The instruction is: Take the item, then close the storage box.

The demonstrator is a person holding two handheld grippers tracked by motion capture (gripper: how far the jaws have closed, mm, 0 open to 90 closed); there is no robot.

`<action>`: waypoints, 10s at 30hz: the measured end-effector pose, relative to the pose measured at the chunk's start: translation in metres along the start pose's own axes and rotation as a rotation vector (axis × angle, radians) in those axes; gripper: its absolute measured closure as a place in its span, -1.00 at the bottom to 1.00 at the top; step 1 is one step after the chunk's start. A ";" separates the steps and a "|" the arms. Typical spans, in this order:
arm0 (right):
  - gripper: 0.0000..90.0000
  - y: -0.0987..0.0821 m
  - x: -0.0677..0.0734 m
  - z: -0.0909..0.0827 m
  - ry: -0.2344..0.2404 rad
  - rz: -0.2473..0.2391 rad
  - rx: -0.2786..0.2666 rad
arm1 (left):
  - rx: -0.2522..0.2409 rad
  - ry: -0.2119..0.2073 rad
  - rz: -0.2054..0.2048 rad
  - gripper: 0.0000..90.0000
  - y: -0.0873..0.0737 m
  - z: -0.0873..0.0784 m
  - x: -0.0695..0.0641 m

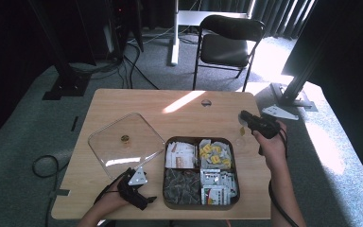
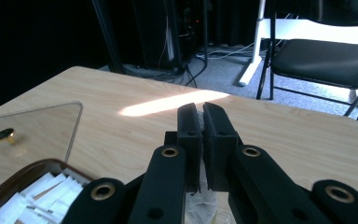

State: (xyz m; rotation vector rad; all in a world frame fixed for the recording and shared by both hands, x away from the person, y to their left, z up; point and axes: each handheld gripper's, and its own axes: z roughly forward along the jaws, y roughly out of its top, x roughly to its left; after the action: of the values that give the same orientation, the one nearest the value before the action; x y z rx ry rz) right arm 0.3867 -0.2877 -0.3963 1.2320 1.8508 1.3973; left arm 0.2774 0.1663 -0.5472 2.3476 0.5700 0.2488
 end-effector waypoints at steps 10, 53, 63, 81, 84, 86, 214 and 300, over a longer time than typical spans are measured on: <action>0.92 0.007 -0.018 0.004 -0.033 0.024 -0.001 | 0.000 -0.001 -0.001 -1.00 0.000 0.000 0.000; 0.67 -0.040 -0.049 0.026 -0.060 0.136 0.098 | -0.001 -0.001 -0.003 -1.00 0.000 0.000 0.000; 0.36 -0.046 -0.045 0.017 -0.045 0.123 0.104 | 0.000 -0.001 -0.002 -1.00 0.000 0.000 0.000; -0.23 -0.055 -0.027 -0.010 0.031 0.048 0.047 | -0.001 -0.001 -0.003 -1.00 0.000 0.000 0.000; -0.27 -0.060 -0.023 -0.015 0.036 0.043 0.045 | 0.000 -0.001 -0.002 -1.00 0.000 0.000 0.000; -0.34 -0.064 -0.021 -0.016 0.042 0.038 0.047 | 0.000 -0.001 -0.002 -1.00 0.000 0.000 0.000; -0.72 -0.176 0.000 -0.027 0.084 -0.186 0.418 | -0.035 0.059 -0.109 -0.91 0.004 -0.014 0.012; -0.72 -0.176 0.001 -0.027 0.091 -0.192 0.419 | -0.105 0.472 -0.497 -0.52 0.006 -0.016 0.137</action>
State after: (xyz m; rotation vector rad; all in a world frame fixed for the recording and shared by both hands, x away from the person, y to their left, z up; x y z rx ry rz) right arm 0.3012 -0.3099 -0.5510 1.1529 2.3386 1.0080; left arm 0.3956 0.2354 -0.5282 1.9668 1.3049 0.5871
